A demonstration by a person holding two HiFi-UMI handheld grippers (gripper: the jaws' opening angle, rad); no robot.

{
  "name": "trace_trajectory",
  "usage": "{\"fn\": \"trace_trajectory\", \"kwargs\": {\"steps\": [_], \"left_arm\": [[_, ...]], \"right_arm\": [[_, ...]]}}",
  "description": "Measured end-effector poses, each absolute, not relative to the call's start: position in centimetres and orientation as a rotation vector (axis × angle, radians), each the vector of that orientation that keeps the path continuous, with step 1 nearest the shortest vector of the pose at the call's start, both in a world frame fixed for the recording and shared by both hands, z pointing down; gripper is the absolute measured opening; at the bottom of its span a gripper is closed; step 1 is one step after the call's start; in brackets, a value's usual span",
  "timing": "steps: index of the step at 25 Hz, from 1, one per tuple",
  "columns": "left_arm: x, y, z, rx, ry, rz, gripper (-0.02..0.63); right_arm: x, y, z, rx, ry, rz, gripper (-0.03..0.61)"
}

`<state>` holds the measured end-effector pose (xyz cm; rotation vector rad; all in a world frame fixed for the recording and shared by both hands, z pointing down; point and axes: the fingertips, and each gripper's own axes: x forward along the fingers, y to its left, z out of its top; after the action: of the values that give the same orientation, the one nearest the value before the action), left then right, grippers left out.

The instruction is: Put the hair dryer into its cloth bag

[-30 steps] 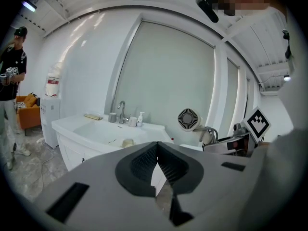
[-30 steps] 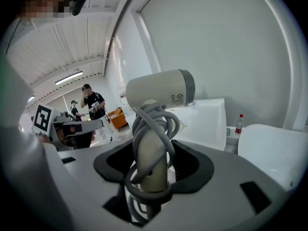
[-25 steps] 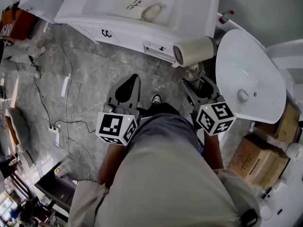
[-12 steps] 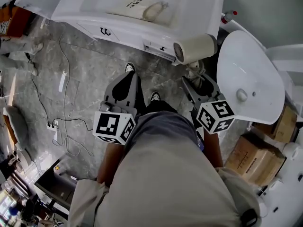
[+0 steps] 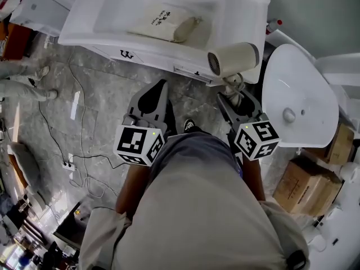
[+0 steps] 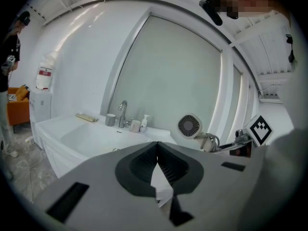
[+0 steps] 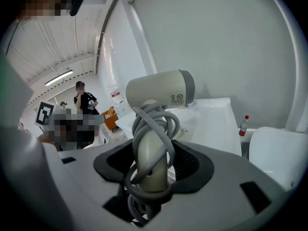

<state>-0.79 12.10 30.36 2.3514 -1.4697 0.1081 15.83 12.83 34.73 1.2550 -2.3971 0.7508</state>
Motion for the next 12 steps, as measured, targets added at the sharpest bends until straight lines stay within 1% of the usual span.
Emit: {"fn": "trace_trajectory", "kwargs": {"steps": [12], "left_arm": [[-3.8, 3.3, 30.4, 2.409, -1.326, 0.179, 0.008]], "right_arm": [[12.0, 5.9, 34.9, 1.348, -2.312, 0.808, 0.235]]}}
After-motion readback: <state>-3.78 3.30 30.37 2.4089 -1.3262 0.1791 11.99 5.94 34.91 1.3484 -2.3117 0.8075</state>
